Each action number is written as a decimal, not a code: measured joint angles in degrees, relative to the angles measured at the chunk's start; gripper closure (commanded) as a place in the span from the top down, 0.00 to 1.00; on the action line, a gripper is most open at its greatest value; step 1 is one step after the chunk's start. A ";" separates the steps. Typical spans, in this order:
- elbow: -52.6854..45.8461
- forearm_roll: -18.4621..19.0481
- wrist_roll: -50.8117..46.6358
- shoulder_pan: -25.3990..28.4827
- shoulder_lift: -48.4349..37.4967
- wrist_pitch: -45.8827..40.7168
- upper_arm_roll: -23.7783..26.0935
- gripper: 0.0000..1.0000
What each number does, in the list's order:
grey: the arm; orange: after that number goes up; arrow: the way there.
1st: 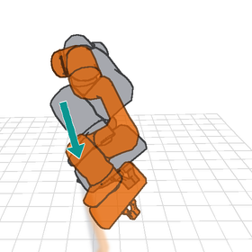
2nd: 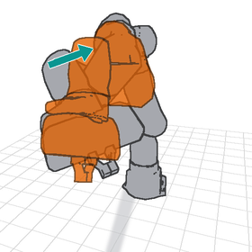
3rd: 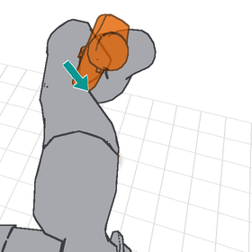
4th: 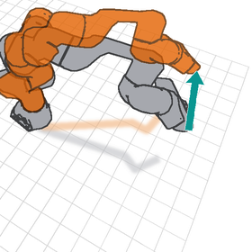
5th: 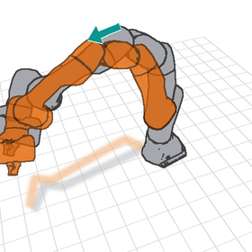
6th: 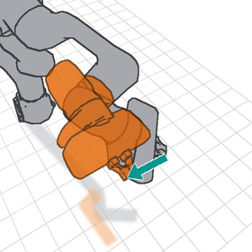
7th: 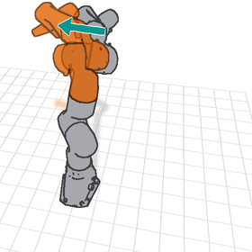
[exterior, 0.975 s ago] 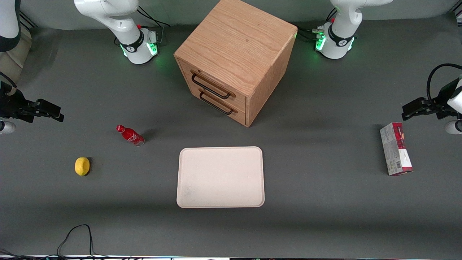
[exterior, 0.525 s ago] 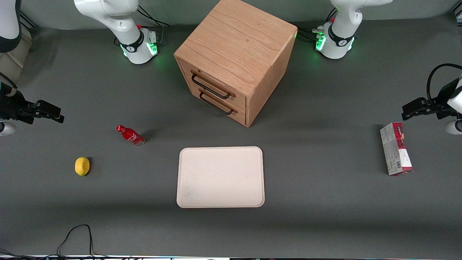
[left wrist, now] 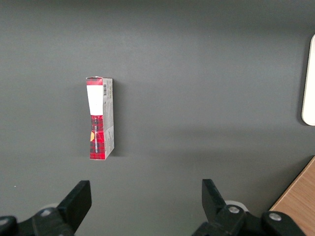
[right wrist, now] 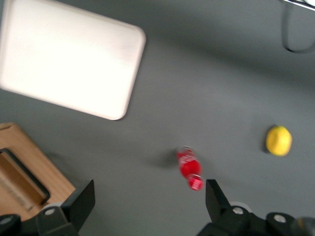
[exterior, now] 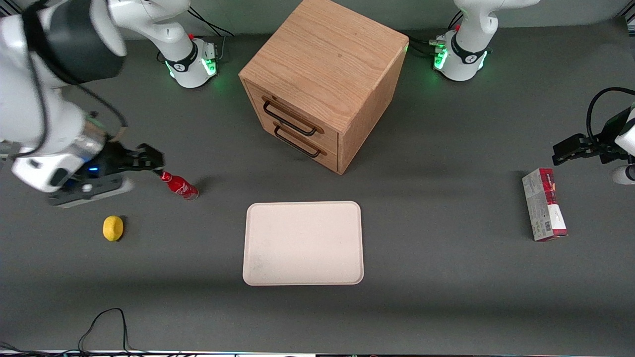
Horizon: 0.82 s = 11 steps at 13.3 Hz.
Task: Open upper drawer
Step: 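Move the right gripper toward the upper drawer's black handle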
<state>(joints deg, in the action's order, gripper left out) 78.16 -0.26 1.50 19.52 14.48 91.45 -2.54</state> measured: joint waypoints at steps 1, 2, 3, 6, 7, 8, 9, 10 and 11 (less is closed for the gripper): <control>-0.31 -0.28 -0.02 2.77 0.76 0.39 0.44 1.00; -0.37 -0.74 -0.04 5.39 1.36 0.92 1.01 1.00; -0.39 -1.15 -0.07 8.21 1.86 1.06 1.39 1.00; -0.42 -1.39 -0.15 15.74 3.35 1.21 1.61 1.00; -0.42 -1.39 -0.16 17.38 3.84 1.26 1.61 1.00; -0.39 -1.39 -0.10 18.33 4.24 1.28 1.61 1.00; -0.30 -1.39 1.03 18.60 4.53 1.28 1.61 1.00; -0.11 -1.56 3.86 18.51 4.68 1.13 1.55 1.00; 0.14 -2.76 6.49 18.33 4.70 0.80 1.40 1.00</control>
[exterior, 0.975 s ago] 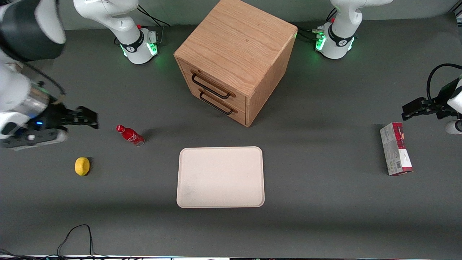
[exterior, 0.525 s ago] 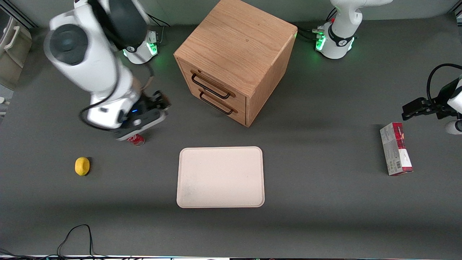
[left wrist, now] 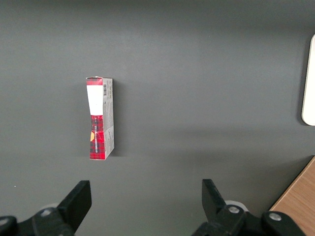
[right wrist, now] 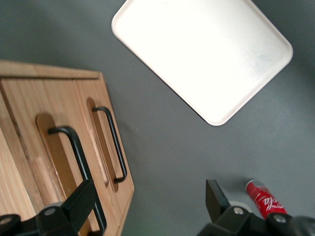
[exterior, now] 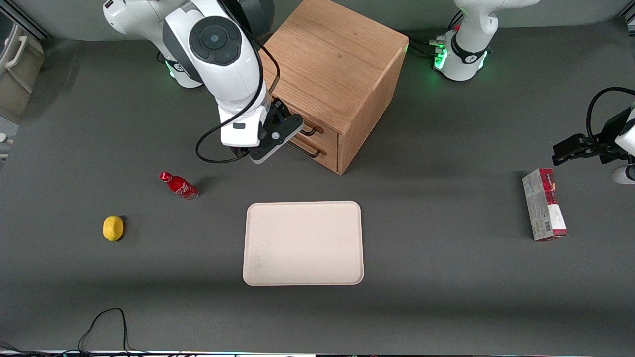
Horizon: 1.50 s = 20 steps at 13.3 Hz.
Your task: Open upper drawer
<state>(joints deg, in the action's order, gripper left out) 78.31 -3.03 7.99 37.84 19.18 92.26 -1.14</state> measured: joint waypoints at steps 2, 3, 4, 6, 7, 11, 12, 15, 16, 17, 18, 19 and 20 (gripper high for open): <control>0.57 -4.85 2.38 -0.22 -0.12 -0.16 -0.47 1.00; 0.62 -6.31 2.70 -0.26 -0.22 -0.19 -0.62 1.00; 0.66 -7.10 2.83 -0.27 -0.36 -0.22 -0.64 1.00; 1.49 -9.27 2.98 -0.21 -0.96 -0.40 -0.60 1.00; 2.32 -10.14 3.12 -0.14 -1.31 -0.42 -0.54 1.00; 6.69 -10.48 6.18 0.19 -2.44 1.18 -0.22 1.00; 8.65 -10.49 6.87 0.20 -2.84 2.93 -0.21 1.00; 15.18 -10.49 9.11 0.20 -5.04 7.68 -0.21 1.00; 16.73 -10.49 9.50 0.20 -5.76 8.34 -0.21 1.00; 17.67 -10.49 9.68 0.20 -6.26 8.83 -0.21 1.00; 18.42 -10.49 9.75 0.21 -6.63 9.35 -0.20 1.00; 19.40 -10.49 9.84 0.35 -6.89 10.51 -0.15 1.00; 20.46 -10.49 9.91 0.79 -6.97 11.87 -0.12 1.00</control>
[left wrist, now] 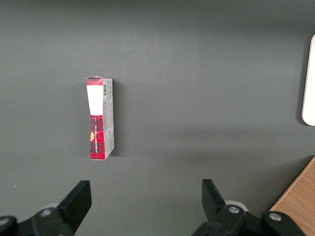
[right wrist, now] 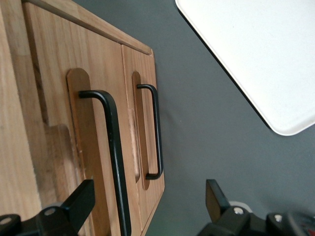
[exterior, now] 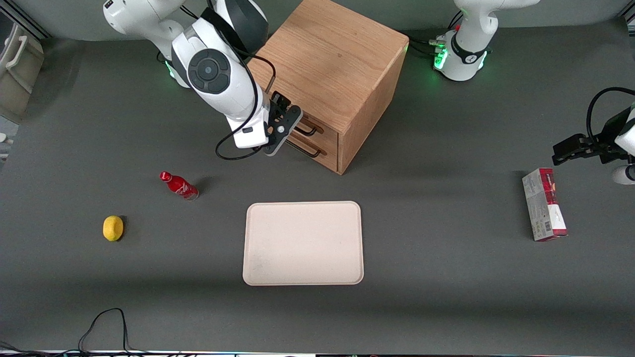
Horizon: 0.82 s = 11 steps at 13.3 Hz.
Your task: Open upper drawer
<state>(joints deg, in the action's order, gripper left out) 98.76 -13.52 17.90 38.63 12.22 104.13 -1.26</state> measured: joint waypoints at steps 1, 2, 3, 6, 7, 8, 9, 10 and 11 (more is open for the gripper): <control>1.08 0.00 0.00 0.47 0.00 1.40 0.05 1.00; 2.13 0.00 0.00 0.81 0.00 2.59 0.06 1.00; 3.00 0.00 0.00 0.96 0.02 3.38 0.06 1.00; 3.98 0.00 0.01 0.90 -0.01 4.14 -0.06 1.00; 4.17 0.00 0.01 0.89 -0.01 4.36 -0.11 1.00; 4.57 0.00 0.02 0.89 -0.01 4.98 -0.14 1.00; 5.18 0.00 0.02 0.89 -0.01 5.62 -0.14 1.00; 5.94 0.00 0.03 0.89 0.00 6.36 -0.14 1.00; 6.71 0.00 0.03 0.91 0.00 7.16 -0.14 1.00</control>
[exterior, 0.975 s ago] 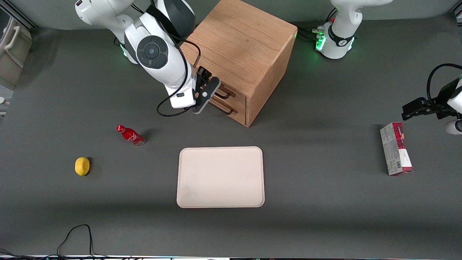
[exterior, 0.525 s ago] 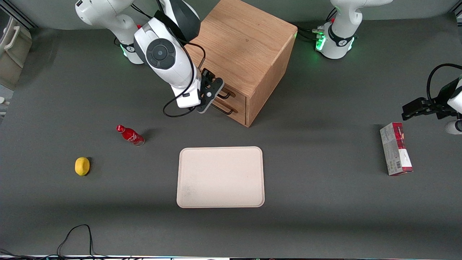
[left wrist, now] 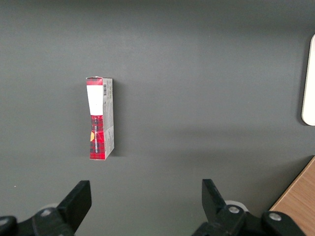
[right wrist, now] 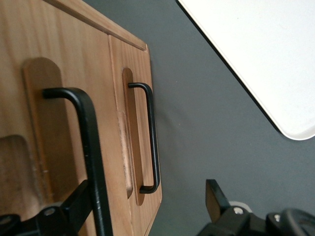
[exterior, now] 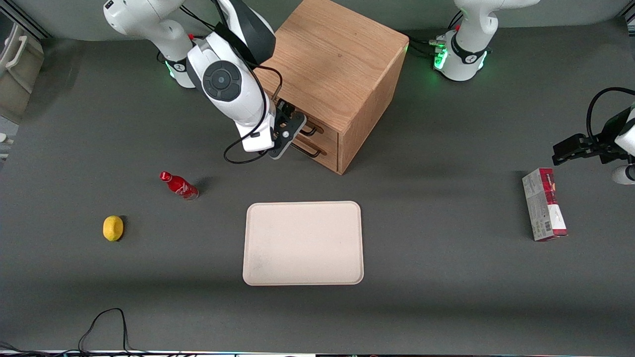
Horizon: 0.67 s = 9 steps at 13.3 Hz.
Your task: Open upper drawer
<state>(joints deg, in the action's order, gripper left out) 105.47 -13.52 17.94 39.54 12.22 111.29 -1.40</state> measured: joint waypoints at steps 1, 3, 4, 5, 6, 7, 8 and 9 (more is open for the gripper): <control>0.53 0.00 0.01 0.04 0.00 0.45 0.01 1.00; 1.08 0.00 0.01 0.08 0.00 1.17 0.10 1.00; 1.14 0.00 0.01 0.08 0.00 1.25 0.10 1.00; 1.19 0.00 0.01 0.08 -0.01 1.34 0.10 1.00; 1.29 0.00 0.01 0.08 -0.01 1.50 0.10 1.00; 1.48 0.01 0.02 0.08 -0.01 1.78 0.10 1.00; 1.78 0.10 0.07 0.09 0.01 2.22 0.11 1.00; 1.91 0.17 0.11 0.10 0.05 2.42 0.12 1.00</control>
<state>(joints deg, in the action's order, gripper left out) 107.38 -13.35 18.05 39.64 12.27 113.71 -1.28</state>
